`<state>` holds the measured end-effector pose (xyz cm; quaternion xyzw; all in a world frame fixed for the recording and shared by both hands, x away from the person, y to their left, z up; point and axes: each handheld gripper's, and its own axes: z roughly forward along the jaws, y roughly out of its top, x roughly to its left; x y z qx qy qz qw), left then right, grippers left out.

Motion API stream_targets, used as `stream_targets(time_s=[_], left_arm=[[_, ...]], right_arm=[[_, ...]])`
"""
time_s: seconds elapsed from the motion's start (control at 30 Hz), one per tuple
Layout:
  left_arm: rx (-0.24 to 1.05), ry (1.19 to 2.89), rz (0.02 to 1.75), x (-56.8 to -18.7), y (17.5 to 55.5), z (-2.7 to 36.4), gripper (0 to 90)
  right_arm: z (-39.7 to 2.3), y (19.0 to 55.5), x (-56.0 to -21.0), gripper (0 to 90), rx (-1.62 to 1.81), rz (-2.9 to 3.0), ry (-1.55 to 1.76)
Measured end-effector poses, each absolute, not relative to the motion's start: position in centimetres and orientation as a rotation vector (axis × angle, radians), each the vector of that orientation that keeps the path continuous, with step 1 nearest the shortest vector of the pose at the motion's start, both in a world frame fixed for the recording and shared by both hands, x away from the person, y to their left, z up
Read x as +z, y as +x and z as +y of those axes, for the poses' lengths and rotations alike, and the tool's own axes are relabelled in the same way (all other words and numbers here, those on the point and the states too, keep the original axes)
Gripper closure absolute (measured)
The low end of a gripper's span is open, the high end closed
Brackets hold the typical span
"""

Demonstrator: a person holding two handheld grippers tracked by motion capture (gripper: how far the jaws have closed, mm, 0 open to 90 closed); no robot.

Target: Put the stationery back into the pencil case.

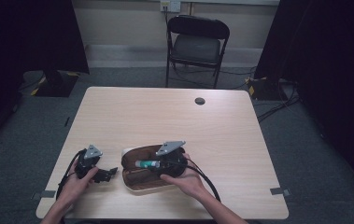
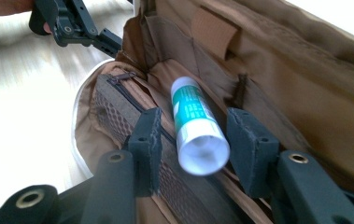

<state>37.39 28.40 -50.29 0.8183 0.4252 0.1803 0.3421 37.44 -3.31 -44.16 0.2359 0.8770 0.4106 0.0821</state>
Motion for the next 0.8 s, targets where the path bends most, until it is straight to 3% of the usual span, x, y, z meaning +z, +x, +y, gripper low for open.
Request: stream_targets(time_s=[0.8], left_arm=[[0.466, 2.125, 1.104, -50.3, 37.5, 28.7, 0.0]], right_arm=[[-9.8, 36.8, -43.4, 54.9, 1.26, 2.505, 0.873]])
